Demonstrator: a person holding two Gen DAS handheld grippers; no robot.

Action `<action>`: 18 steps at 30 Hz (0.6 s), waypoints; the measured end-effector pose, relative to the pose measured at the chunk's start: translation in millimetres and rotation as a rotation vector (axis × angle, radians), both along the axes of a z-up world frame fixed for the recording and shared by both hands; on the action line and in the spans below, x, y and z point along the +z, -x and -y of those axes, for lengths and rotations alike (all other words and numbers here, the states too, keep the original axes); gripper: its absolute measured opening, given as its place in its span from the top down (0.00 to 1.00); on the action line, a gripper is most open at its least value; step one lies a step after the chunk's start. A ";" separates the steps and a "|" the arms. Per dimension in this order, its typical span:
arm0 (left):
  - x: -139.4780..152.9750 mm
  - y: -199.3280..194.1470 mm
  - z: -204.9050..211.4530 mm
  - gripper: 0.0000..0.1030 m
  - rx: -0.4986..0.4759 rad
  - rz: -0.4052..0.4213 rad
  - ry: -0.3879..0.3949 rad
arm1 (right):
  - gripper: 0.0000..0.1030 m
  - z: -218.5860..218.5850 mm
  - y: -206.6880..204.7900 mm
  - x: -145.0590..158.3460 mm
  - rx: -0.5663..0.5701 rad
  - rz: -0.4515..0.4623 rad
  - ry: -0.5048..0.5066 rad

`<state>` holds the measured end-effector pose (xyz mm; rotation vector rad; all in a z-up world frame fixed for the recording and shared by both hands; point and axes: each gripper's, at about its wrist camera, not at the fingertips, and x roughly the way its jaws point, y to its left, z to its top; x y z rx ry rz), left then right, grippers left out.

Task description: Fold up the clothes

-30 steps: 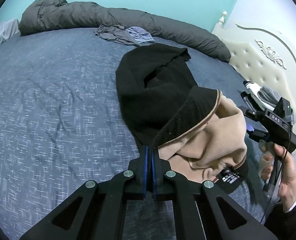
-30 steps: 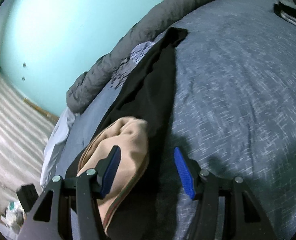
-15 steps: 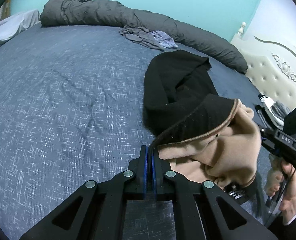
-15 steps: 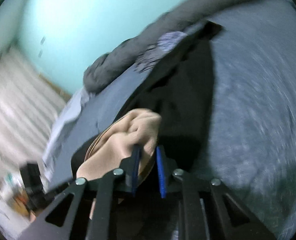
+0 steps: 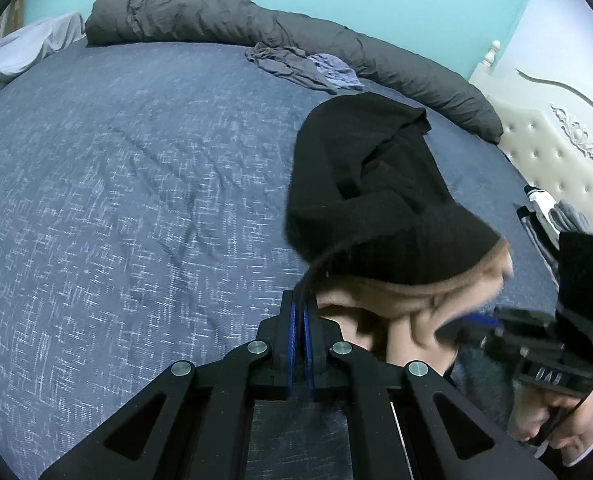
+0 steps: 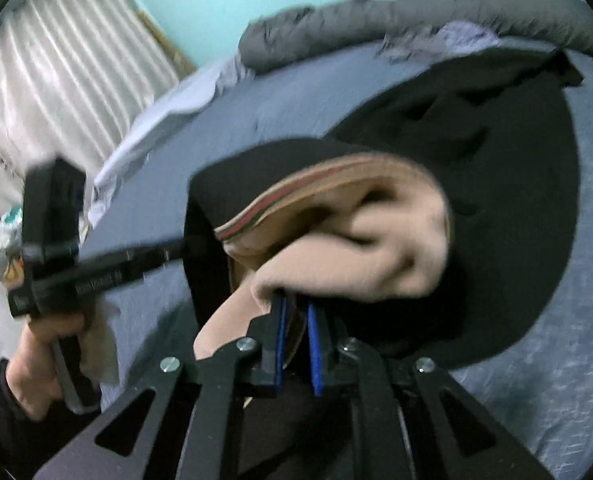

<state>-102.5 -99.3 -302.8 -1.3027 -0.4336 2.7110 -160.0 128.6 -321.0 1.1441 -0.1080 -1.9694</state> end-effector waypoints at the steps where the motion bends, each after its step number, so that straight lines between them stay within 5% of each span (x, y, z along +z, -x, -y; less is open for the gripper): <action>1: -1.1 0.2 3.3 0.97 0.008 0.004 -0.006 | 0.87 1.4 -0.2 -2.9 0.013 0.019 -0.011; 5: -7.9 1.2 13.7 0.97 0.038 0.023 -0.033 | 0.81 -20.1 4.6 4.9 -0.015 0.097 0.093; 7: -10.0 1.3 16.5 0.97 0.047 0.030 -0.041 | 0.72 -39.8 4.7 15.3 -0.059 0.090 0.137; 10: -10.9 1.7 18.0 0.97 0.058 0.037 -0.048 | 0.72 -68.4 5.9 29.9 -0.129 0.070 0.193; 14: -10.4 2.4 16.5 0.96 0.065 0.043 -0.043 | 0.71 -90.5 20.4 21.8 -0.247 0.097 0.196; 18: -7.0 1.7 18.5 0.94 0.080 0.047 -0.045 | 0.68 -74.6 26.0 0.4 -0.240 0.146 0.162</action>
